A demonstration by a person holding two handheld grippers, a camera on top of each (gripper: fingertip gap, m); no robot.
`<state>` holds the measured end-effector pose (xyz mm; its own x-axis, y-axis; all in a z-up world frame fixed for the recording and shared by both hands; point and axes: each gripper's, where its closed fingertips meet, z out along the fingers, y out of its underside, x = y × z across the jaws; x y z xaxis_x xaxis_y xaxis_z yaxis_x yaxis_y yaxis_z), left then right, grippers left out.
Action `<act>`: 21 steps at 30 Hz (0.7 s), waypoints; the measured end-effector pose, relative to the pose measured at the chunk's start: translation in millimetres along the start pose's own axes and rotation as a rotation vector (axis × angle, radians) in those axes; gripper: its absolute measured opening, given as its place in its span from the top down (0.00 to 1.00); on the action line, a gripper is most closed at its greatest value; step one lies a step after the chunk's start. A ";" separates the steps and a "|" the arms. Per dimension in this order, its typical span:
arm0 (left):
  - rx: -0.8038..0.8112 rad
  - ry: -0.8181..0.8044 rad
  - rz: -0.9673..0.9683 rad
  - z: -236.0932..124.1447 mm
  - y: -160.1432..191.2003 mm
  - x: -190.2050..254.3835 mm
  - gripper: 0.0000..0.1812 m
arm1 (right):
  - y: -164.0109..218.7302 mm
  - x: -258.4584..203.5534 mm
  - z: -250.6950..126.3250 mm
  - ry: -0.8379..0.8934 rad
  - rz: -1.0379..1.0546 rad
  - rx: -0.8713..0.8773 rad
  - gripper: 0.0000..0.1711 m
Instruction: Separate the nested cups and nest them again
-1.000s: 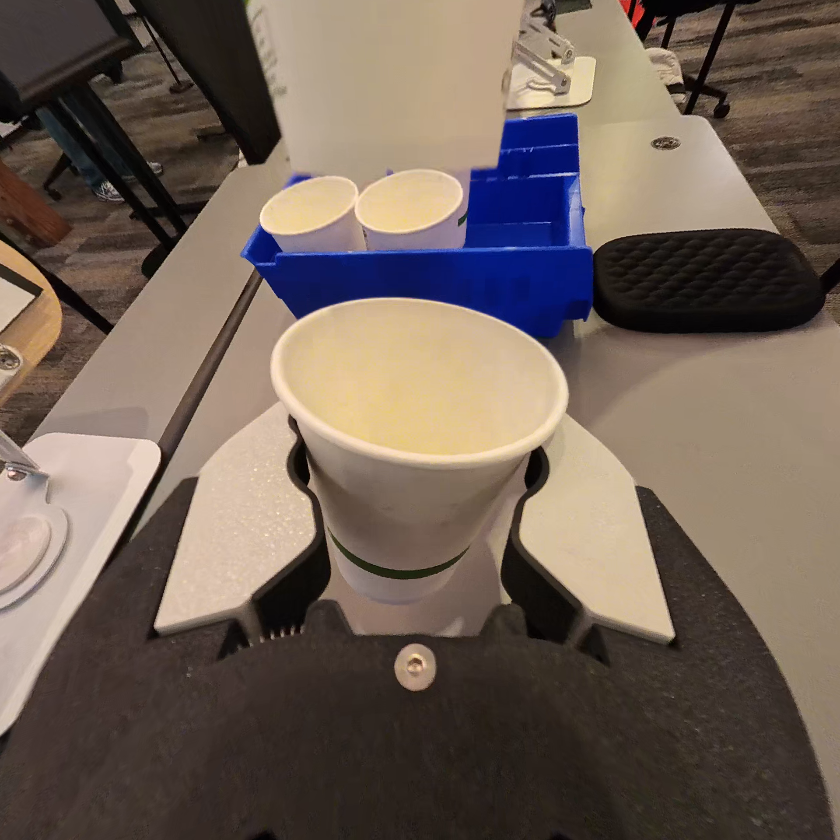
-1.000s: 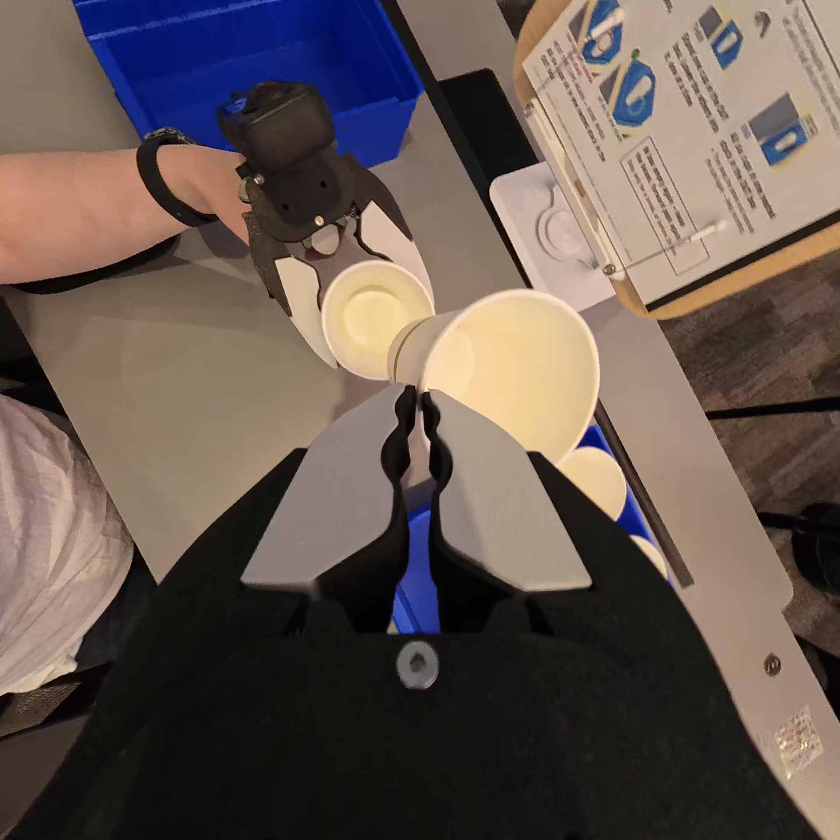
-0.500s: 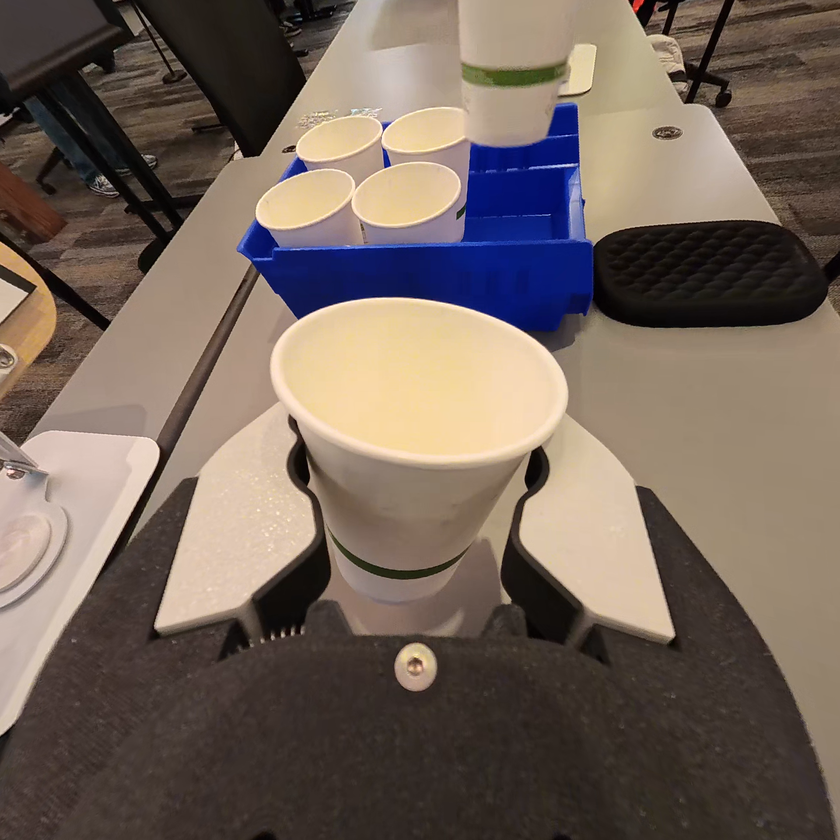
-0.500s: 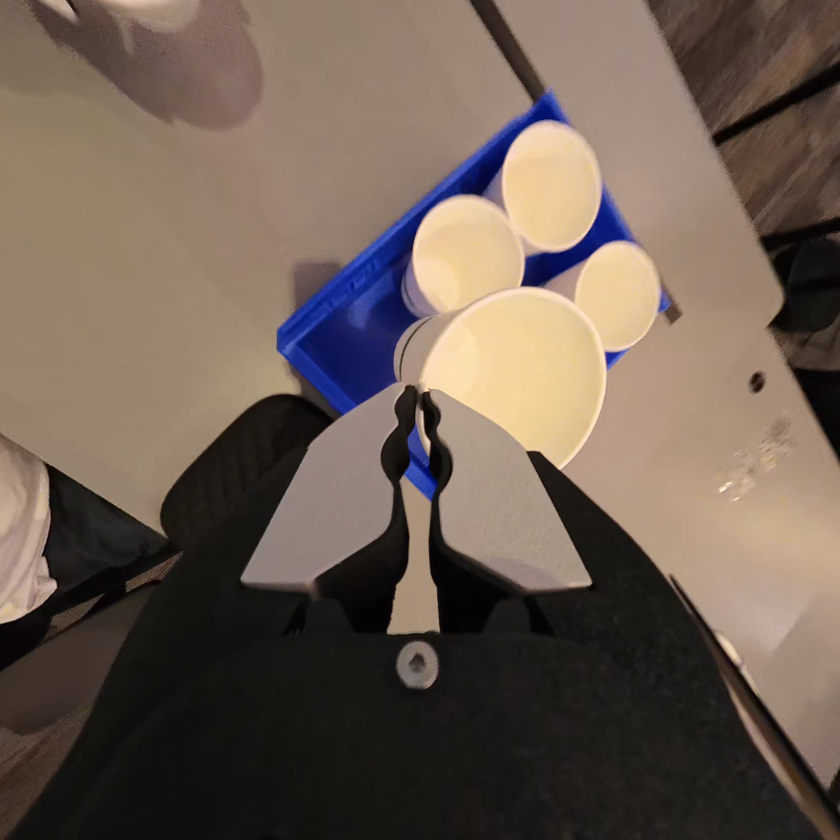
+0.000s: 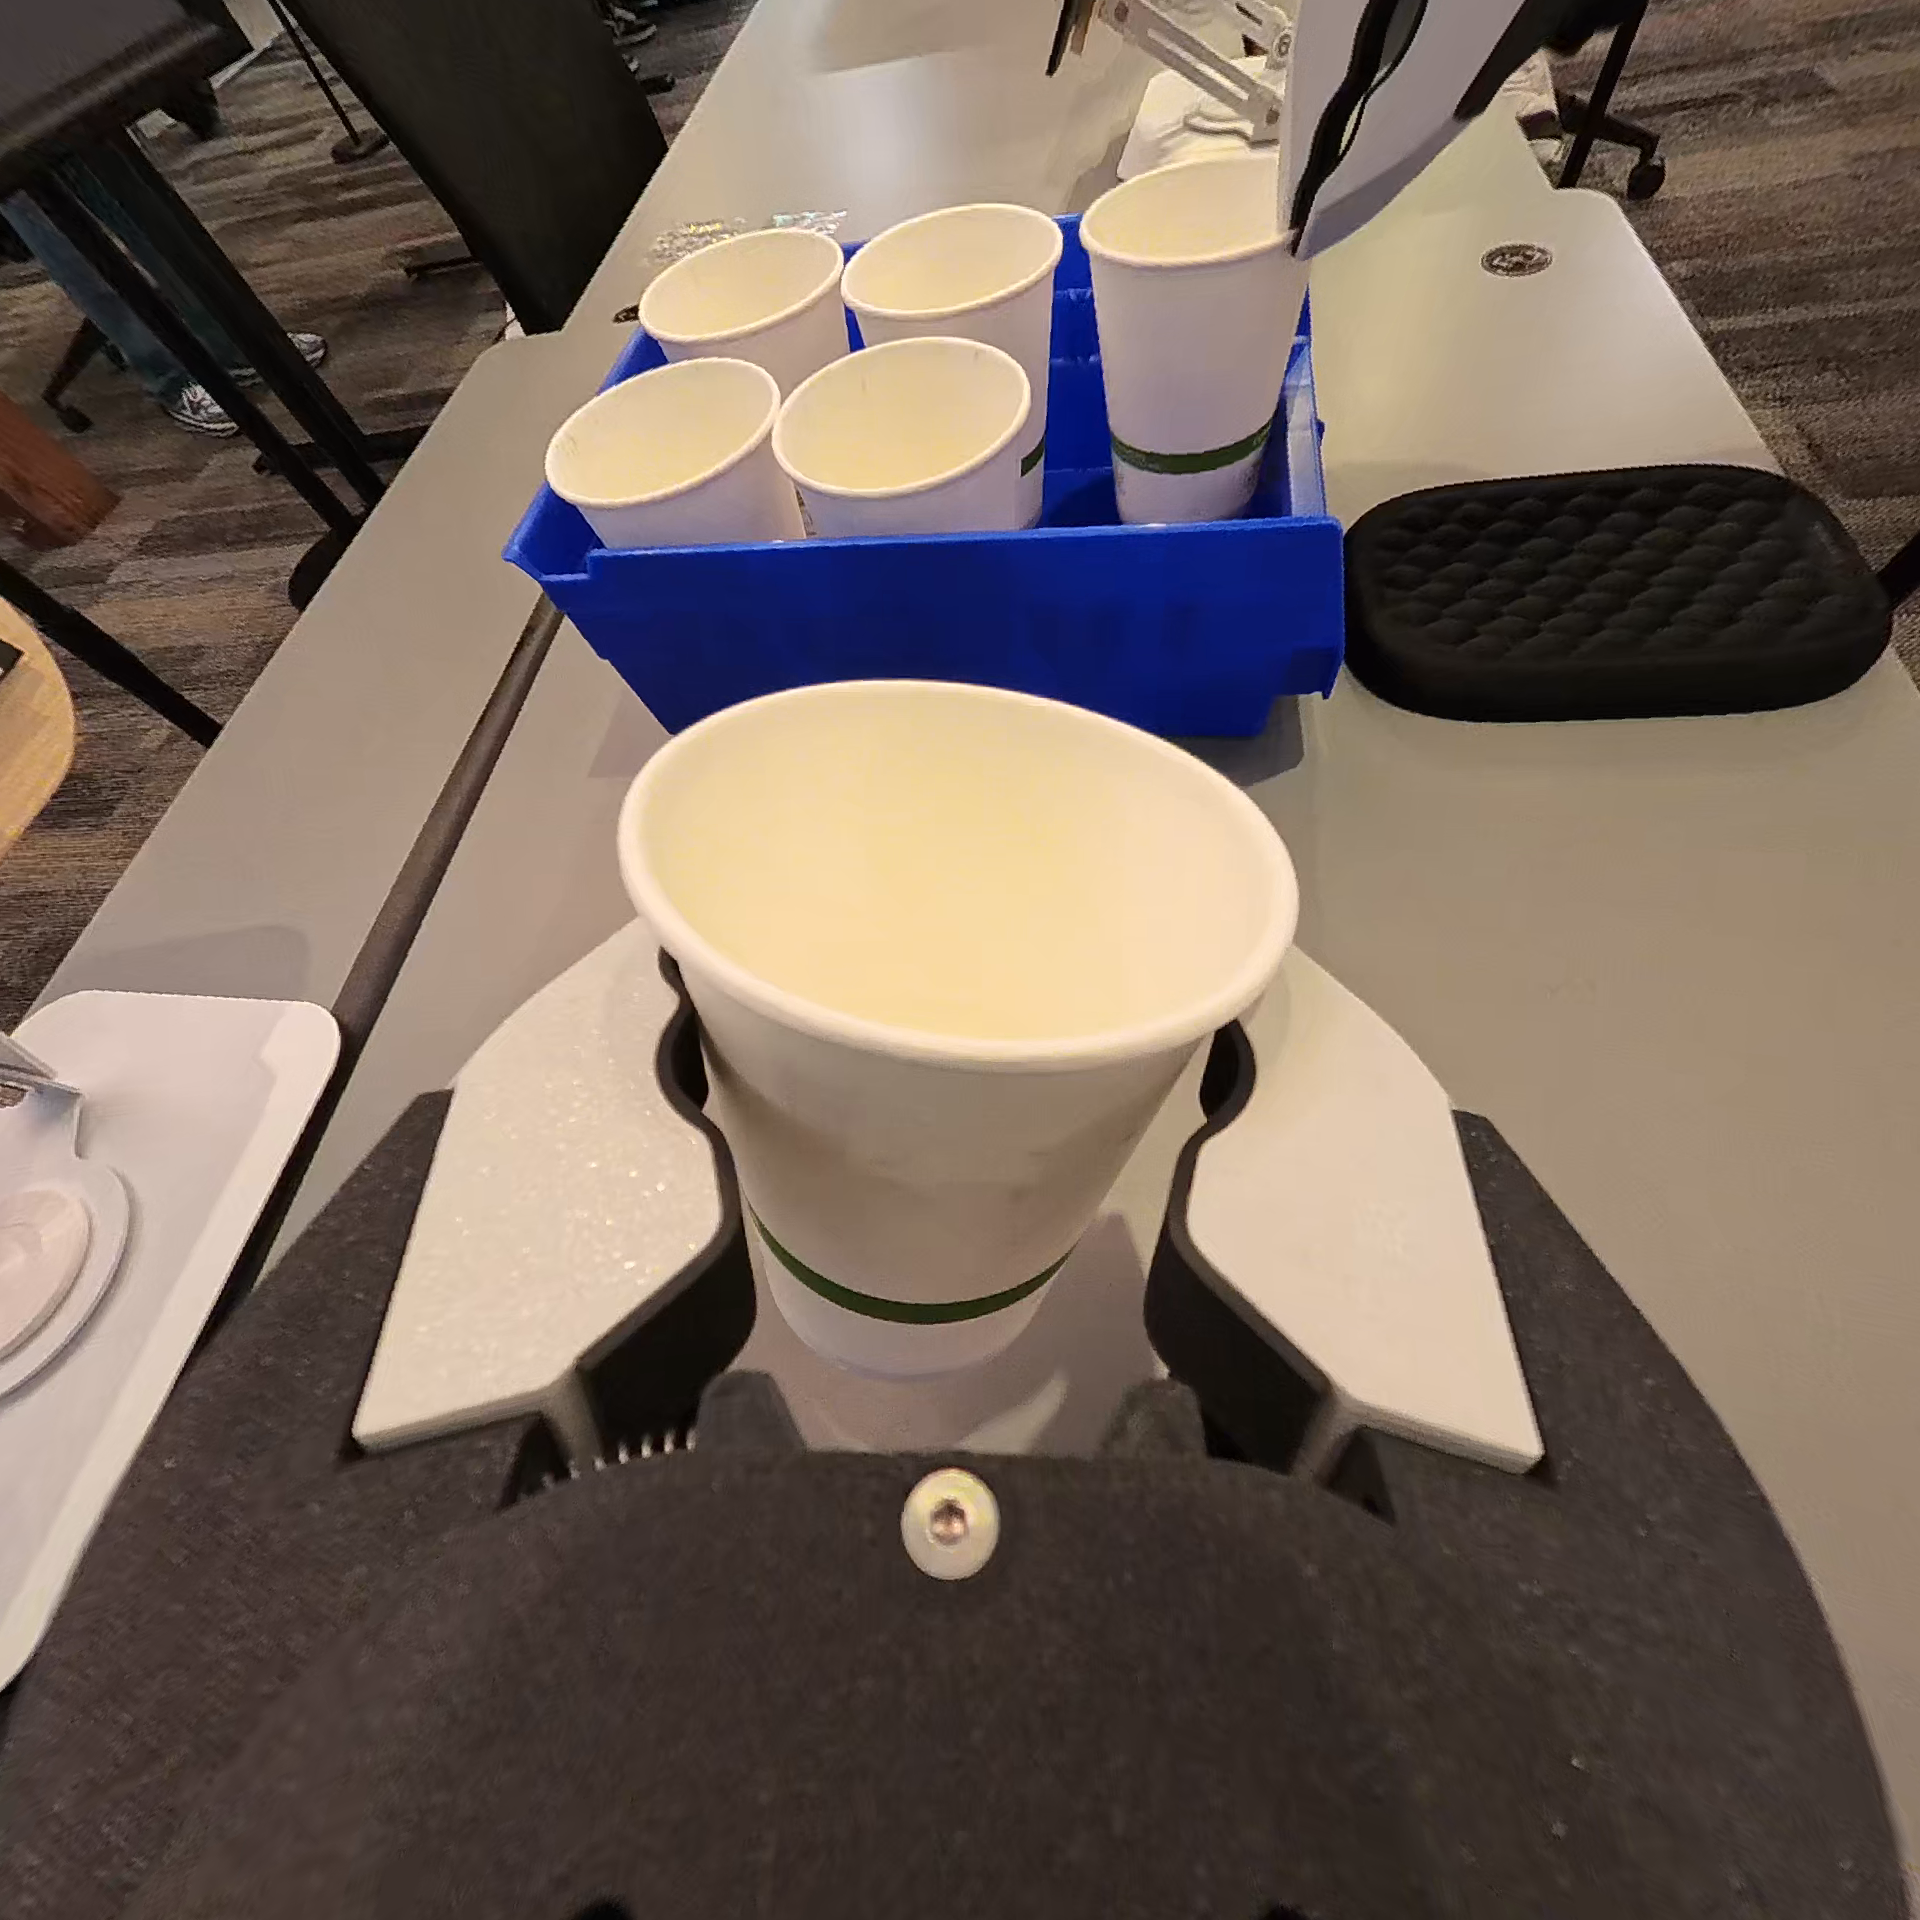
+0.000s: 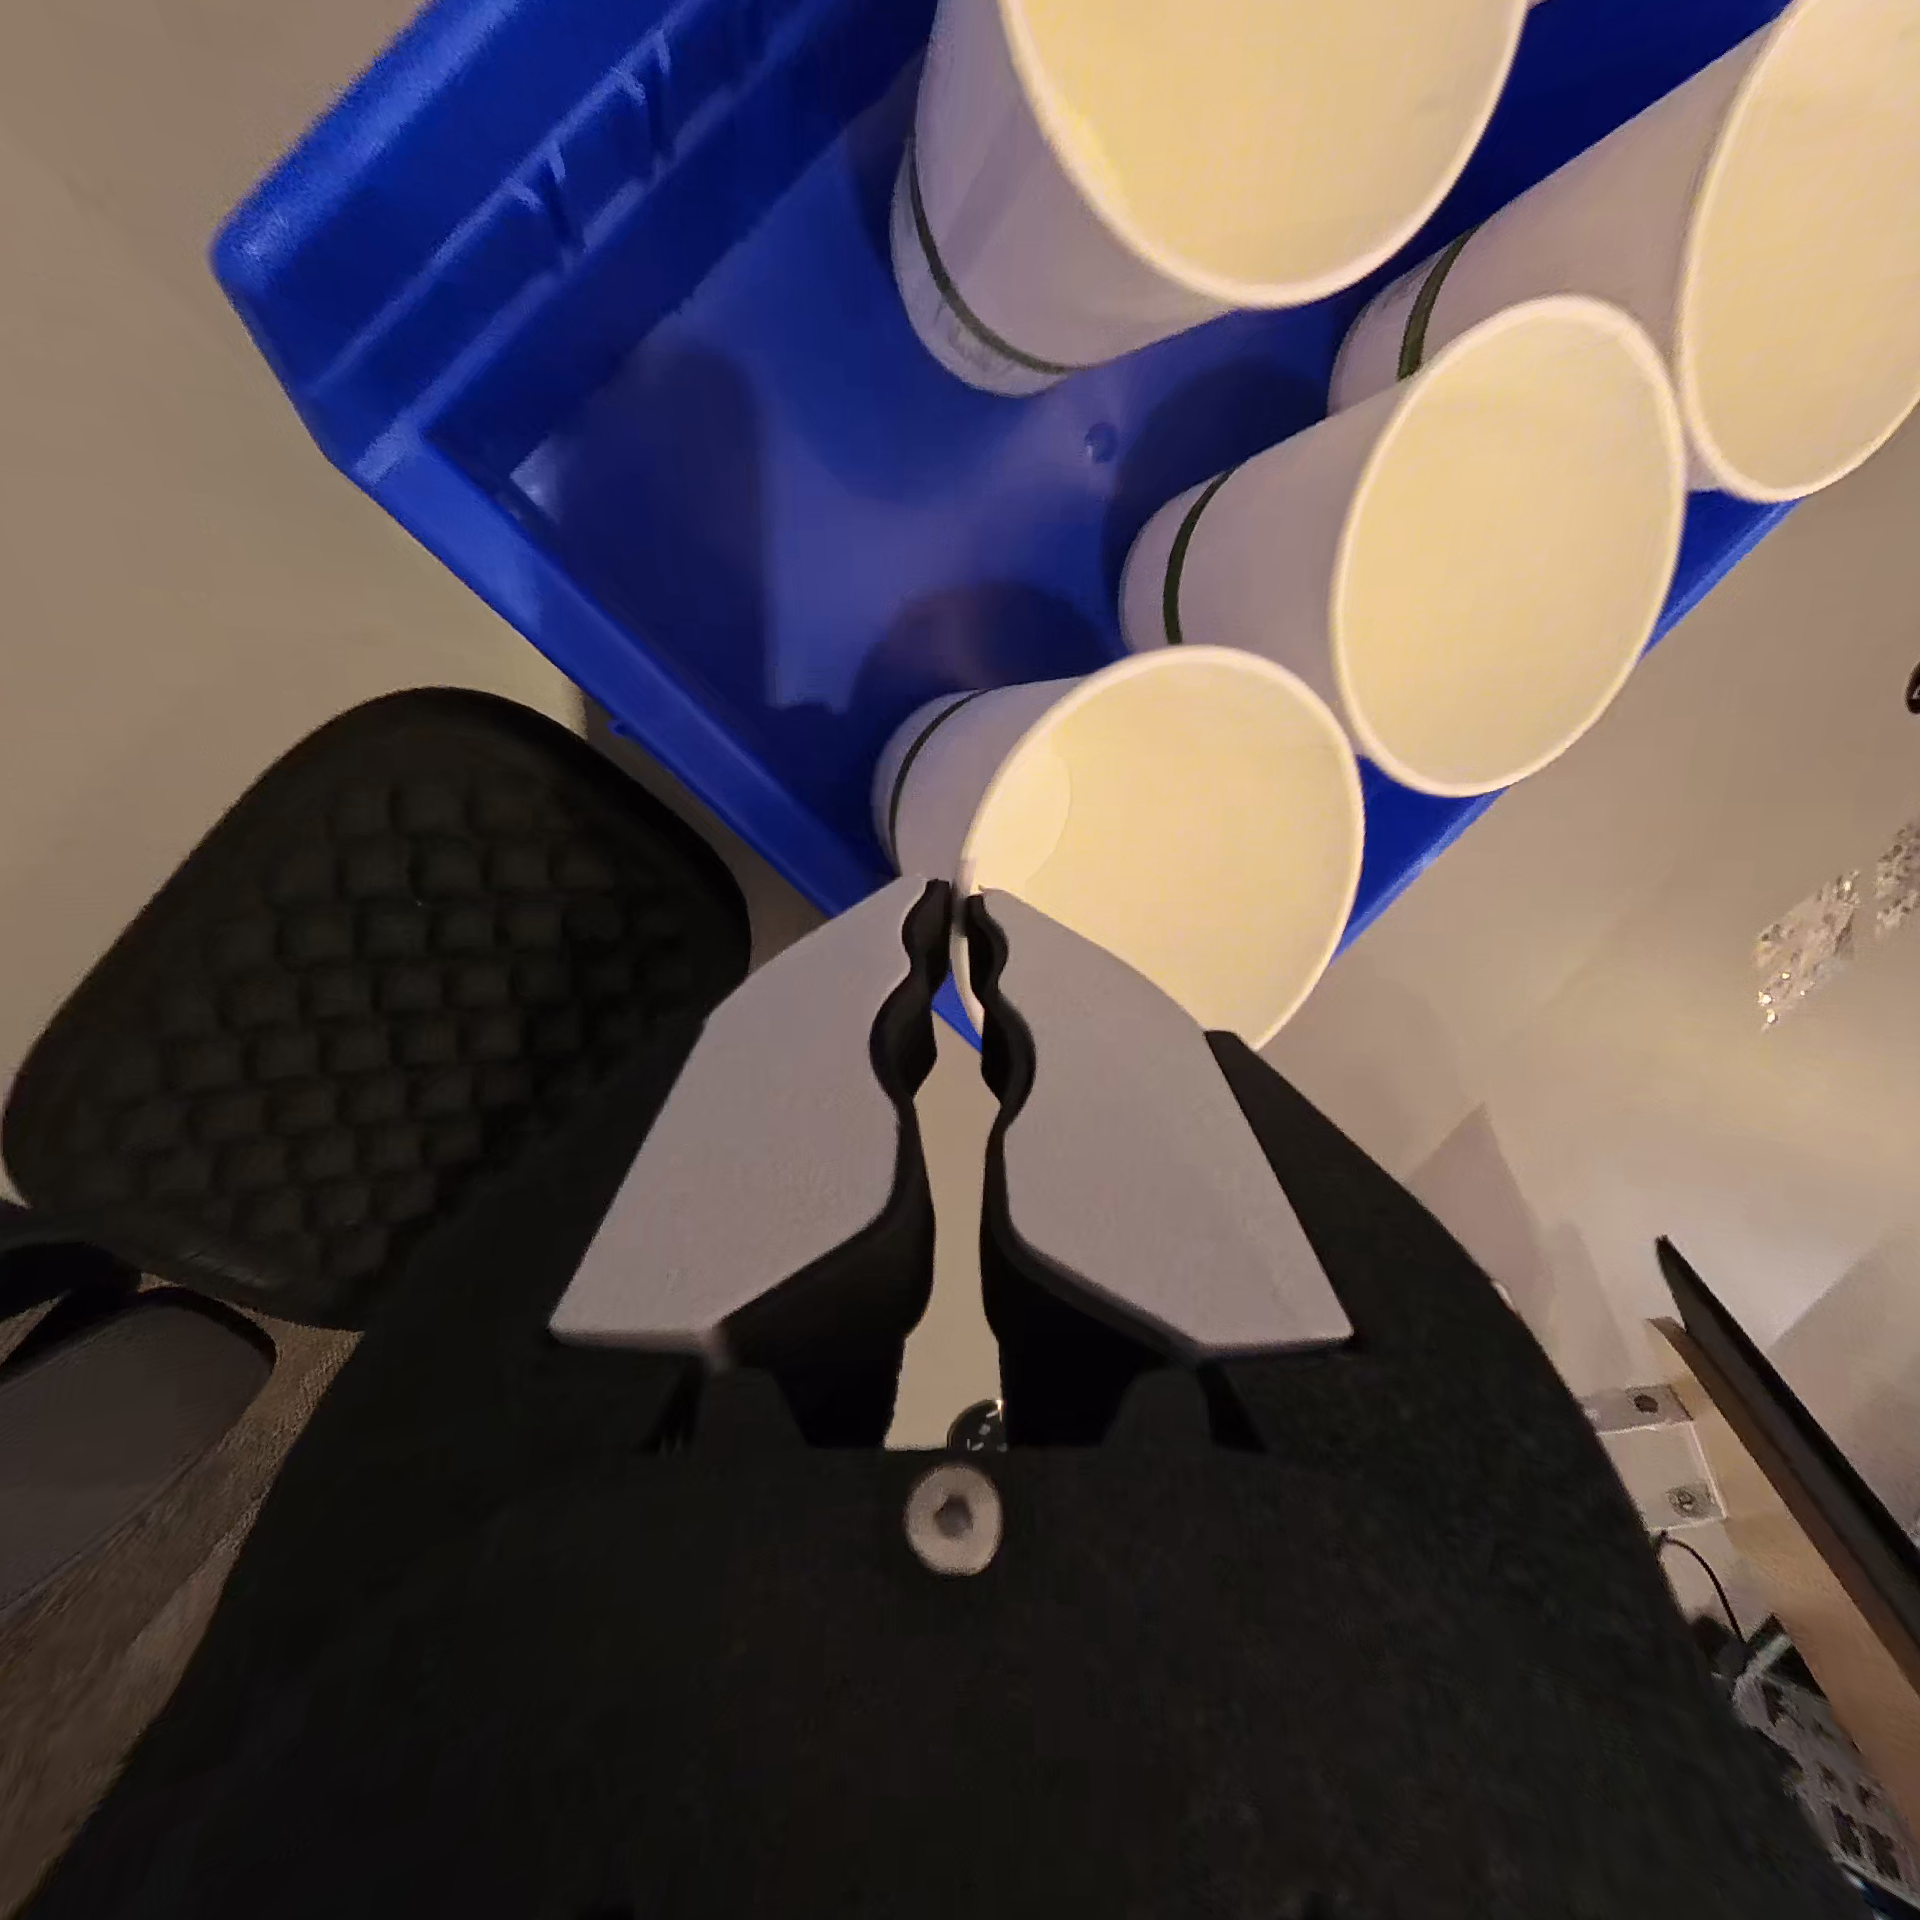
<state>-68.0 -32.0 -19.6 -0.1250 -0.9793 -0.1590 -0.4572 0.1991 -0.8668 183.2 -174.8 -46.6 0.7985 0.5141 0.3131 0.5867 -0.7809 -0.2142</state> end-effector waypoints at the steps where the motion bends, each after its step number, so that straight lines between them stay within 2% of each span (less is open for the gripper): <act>1: 0.000 0.001 0.001 0.0 -0.2 0.3 0.48 | 2.2 0.3 2.2 0.001 -0.002 -0.008 0.98; 15: 0.003 0.000 0.008 -0.8 -2.7 1.7 0.48 | 11.6 1.0 9.6 -0.018 0.001 -0.070 0.98; 18: 0.012 0.002 0.009 -2.3 -5.7 2.7 0.48 | 8.2 7.4 0.7 0.018 0.001 -0.060 0.86; 21: 0.029 0.014 0.010 -3.0 -11.0 6.3 0.48 | -22.1 7.7 -30.3 0.078 -0.035 0.040 0.85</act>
<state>-66.4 -40.3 -9.7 -0.1416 -0.9766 -0.1617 -0.4304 0.2078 -0.8784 172.3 -164.3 -11.4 0.7654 0.5102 0.3922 0.6202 -0.7475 -0.2379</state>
